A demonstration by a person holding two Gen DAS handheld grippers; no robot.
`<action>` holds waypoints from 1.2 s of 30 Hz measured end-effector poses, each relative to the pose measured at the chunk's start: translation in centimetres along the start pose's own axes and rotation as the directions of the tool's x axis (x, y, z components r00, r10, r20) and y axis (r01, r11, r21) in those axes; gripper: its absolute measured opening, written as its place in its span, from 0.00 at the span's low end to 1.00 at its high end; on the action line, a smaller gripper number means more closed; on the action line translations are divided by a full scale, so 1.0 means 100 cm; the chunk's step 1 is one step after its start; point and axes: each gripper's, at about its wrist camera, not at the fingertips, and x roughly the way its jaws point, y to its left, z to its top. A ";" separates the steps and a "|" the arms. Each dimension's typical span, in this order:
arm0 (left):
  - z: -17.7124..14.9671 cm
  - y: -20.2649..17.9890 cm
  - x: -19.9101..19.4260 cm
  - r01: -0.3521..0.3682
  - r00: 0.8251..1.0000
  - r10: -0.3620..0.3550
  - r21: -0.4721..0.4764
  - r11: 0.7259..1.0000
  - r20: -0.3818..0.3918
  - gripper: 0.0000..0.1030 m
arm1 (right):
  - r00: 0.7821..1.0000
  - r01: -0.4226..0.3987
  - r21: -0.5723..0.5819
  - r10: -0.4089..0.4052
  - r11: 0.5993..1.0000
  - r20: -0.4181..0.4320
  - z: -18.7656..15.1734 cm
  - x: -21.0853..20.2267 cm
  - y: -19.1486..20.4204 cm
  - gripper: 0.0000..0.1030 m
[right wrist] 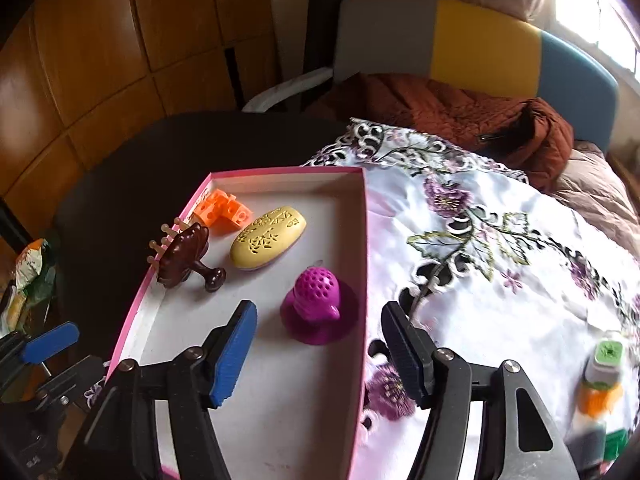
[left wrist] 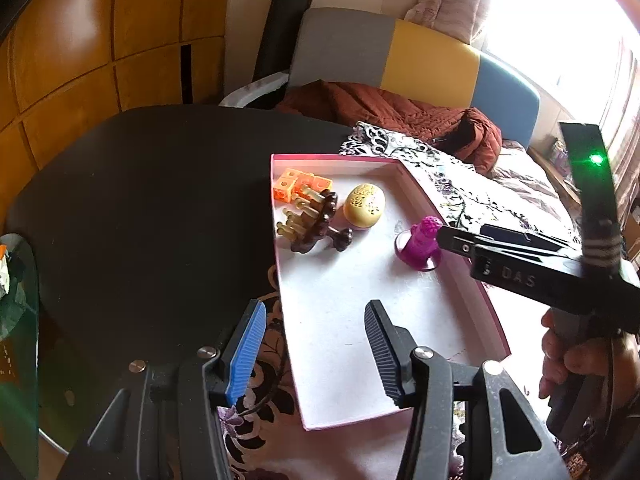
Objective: Organize rigid objects
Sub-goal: 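Lower the magenta cup into the tray and open the right gripper, then move both grippers back over the cloth toward the remaining toys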
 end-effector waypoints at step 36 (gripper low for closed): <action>-0.002 -0.111 0.003 0.077 0.997 -0.073 0.285 0.956 -0.024 0.51 | 0.859 0.396 0.526 -0.506 0.753 0.076 -0.076 -0.144 -0.277 0.86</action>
